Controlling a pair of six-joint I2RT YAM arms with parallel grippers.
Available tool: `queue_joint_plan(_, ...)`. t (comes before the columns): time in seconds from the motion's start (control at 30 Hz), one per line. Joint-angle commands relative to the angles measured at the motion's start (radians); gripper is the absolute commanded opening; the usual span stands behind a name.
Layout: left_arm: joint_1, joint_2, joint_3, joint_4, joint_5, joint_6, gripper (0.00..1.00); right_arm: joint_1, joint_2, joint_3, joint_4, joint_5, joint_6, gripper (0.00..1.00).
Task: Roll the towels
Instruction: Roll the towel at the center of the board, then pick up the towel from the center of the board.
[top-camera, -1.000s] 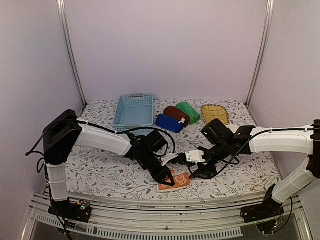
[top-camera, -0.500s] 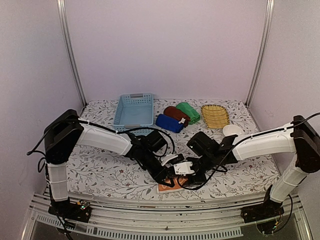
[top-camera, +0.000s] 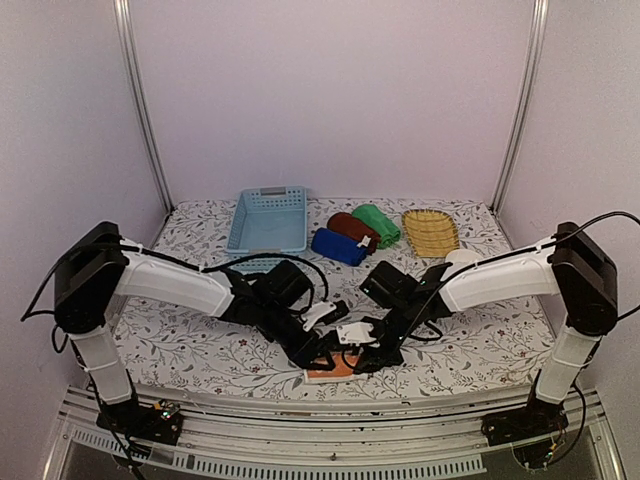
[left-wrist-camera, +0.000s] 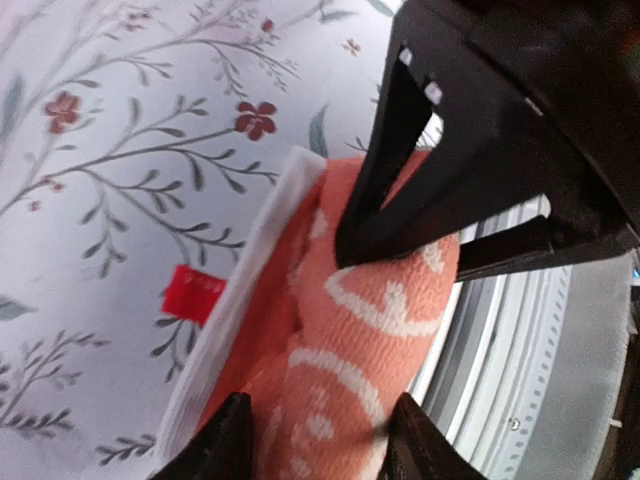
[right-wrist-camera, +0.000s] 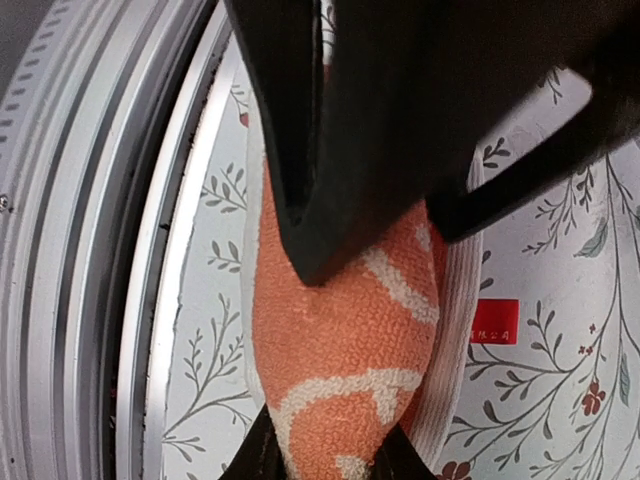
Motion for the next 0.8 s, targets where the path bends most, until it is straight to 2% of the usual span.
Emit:
queue_joint_plan(0.0,0.008,-0.17,-0.149,0.143,-0.274,-0.034,0.49,-0.054,0.079,0.078,-0.225,-0.238,0.017,0.11)
queue_joint_plan(0.2,-0.043,-0.401,-0.414,0.414,-0.48,-0.092,0.5,-0.122,0.241,0.237,-0.431,-0.457,0.015,0.1)
queue_joint_plan(0.3,-0.148,-0.472,-0.477,0.481,-0.662,-0.004,0.5,-0.153,0.331,0.31,-0.527,-0.535,-0.001,0.1)
queue_joint_plan(0.4,-0.25,-0.495,-0.489,0.494,-0.782,0.098,0.49,-0.18,0.405,0.367,-0.603,-0.612,-0.012,0.1)
queue_joint_plan(0.57,-0.396,-0.413,-0.429,0.47,-0.911,0.276,0.49,-0.215,0.493,0.462,-0.753,-0.736,-0.069,0.09)
queue_joint_plan(0.77,-0.431,-0.155,-0.252,0.422,-0.986,0.444,0.52,-0.246,0.571,0.524,-0.862,-0.814,-0.138,0.09)
